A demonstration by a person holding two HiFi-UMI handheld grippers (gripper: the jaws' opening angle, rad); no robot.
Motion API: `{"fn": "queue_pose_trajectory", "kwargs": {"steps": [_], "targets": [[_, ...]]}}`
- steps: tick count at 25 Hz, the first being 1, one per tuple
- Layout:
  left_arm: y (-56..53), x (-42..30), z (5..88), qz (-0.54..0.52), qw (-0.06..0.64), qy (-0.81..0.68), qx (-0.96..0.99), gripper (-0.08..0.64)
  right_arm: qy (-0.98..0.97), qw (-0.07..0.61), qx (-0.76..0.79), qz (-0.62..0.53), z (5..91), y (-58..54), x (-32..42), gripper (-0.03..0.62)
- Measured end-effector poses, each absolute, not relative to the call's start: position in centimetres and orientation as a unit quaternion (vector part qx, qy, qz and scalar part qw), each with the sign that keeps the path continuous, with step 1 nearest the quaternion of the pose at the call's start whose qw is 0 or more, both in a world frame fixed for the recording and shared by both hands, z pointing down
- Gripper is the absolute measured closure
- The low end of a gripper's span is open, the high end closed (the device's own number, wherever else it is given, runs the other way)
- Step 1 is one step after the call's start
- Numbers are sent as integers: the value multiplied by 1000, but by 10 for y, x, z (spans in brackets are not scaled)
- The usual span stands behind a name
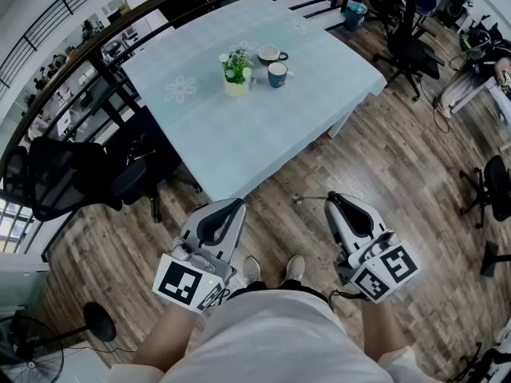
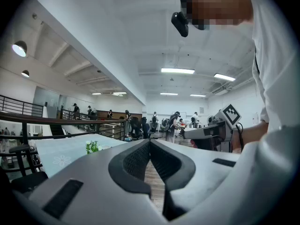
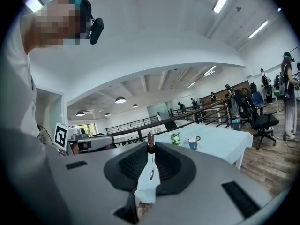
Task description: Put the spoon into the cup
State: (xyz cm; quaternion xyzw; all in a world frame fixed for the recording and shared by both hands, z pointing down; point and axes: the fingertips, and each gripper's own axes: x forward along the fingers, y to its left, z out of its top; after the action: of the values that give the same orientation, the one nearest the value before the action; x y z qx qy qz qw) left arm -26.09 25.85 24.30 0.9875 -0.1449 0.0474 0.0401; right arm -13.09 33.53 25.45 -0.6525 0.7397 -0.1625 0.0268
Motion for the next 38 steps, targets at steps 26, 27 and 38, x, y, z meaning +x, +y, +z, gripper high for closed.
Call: {"fn": "queue_pose_trajectory", "kwargs": {"steps": [26, 27, 38], "targets": [[292, -204, 247, 58, 27, -172, 983, 541, 757, 52, -630, -165, 258, 361, -72, 535], [295, -198, 246, 58, 26, -174, 983, 541, 759, 51, -628, -165, 258, 363, -66, 535], [302, -155, 249, 60, 25, -184, 981, 541, 766, 44, -620, -164, 262, 373, -22, 535]]}}
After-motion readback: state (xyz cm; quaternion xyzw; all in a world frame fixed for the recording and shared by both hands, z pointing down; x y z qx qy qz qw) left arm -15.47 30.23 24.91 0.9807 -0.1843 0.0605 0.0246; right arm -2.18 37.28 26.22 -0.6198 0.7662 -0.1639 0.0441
